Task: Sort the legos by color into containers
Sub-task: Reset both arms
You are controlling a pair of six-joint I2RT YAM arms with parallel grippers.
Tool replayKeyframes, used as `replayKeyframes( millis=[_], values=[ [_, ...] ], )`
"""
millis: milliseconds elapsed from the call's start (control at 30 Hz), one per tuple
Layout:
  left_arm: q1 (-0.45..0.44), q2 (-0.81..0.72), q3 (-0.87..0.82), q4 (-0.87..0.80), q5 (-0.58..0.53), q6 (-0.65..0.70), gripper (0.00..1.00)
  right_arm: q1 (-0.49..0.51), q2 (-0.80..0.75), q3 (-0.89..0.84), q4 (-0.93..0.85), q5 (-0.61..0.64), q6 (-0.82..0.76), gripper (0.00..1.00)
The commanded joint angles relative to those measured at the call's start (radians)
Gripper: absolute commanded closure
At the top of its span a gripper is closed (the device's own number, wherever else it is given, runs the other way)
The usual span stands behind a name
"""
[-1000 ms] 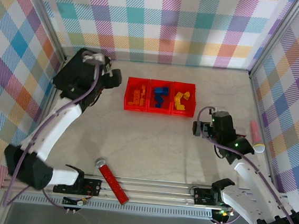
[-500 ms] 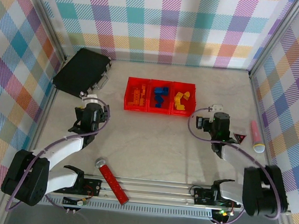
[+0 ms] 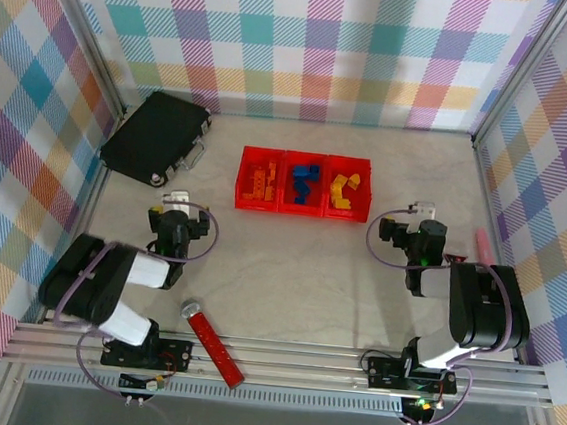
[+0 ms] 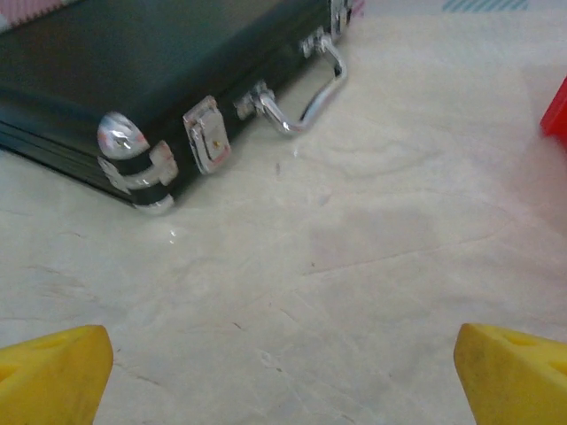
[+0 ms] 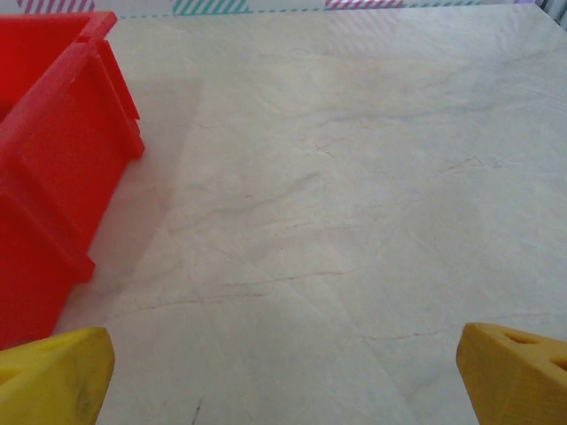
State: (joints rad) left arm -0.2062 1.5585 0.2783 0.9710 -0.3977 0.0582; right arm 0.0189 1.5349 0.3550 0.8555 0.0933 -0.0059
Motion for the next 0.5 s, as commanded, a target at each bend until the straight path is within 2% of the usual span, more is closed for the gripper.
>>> replayKeyframes(
  millis=[0,67,133,300,467],
  values=[
    [0.037,0.007,0.006,0.117,0.116,0.020,0.00,0.005,-0.003,0.038,0.005,0.033,0.051,0.01],
    [0.065,0.031,0.054,0.073,0.239,0.046,0.00,0.005,-0.006,0.038,0.000,0.035,0.051,0.01],
    [0.110,0.011,0.102,-0.064,0.318,0.013,0.00,0.008,-0.004,0.037,0.004,0.038,0.049,0.01],
    [0.116,0.019,0.138,-0.125,0.266,-0.017,0.00,0.007,-0.004,0.038,0.001,0.036,0.049,0.01],
    [0.118,0.019,0.131,-0.109,0.263,-0.017,0.00,0.007,-0.002,0.039,0.005,0.036,0.049,0.01]
  ],
)
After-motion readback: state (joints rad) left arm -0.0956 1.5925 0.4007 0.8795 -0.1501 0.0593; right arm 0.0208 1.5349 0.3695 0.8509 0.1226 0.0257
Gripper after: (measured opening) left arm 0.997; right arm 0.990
